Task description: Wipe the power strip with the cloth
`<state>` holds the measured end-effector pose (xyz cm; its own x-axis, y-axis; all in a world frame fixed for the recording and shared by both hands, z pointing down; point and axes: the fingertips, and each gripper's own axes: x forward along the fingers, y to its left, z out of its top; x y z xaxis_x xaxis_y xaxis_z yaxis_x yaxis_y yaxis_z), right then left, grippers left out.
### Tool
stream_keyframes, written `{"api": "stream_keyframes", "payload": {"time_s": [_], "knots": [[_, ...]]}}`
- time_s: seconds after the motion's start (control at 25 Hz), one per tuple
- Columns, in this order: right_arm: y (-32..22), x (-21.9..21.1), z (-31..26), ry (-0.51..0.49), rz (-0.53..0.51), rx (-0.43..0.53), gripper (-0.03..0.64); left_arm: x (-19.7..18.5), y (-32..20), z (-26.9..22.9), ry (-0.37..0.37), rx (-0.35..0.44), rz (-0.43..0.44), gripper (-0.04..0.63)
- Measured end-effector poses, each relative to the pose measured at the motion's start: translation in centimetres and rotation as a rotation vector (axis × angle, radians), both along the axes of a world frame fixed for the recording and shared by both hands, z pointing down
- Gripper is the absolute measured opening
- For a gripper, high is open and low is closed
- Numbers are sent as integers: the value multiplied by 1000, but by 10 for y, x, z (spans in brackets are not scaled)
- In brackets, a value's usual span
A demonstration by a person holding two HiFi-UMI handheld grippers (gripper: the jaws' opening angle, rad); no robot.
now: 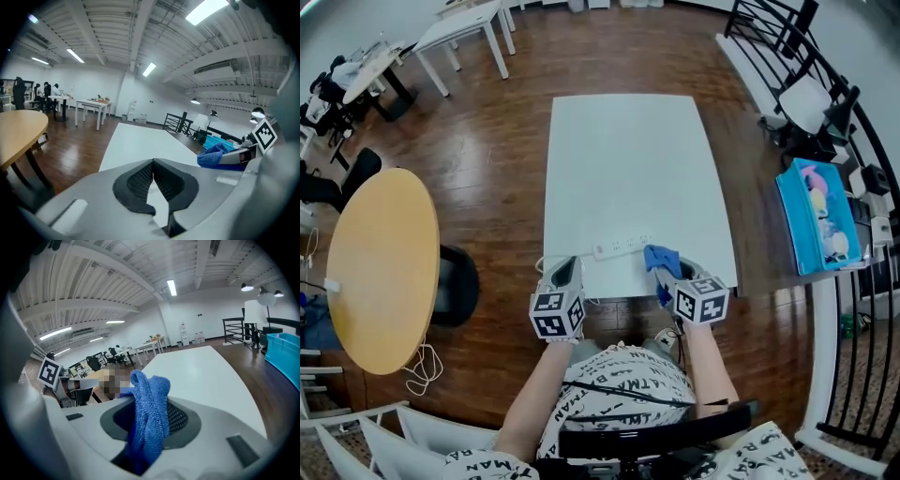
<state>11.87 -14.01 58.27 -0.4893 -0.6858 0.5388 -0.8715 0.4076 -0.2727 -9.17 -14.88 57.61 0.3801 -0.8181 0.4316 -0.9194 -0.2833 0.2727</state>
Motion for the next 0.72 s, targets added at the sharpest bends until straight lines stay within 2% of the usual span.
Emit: {"api": "stream_keyframes", "payload": {"time_s": [0.16, 0.72], "knots": [[8, -9, 1, -19, -1, -5, 135, 16, 8, -2, -30, 6, 40, 0], [22, -2, -6, -10, 18, 12, 133, 45, 14, -6, -13, 17, 103, 0]]}}
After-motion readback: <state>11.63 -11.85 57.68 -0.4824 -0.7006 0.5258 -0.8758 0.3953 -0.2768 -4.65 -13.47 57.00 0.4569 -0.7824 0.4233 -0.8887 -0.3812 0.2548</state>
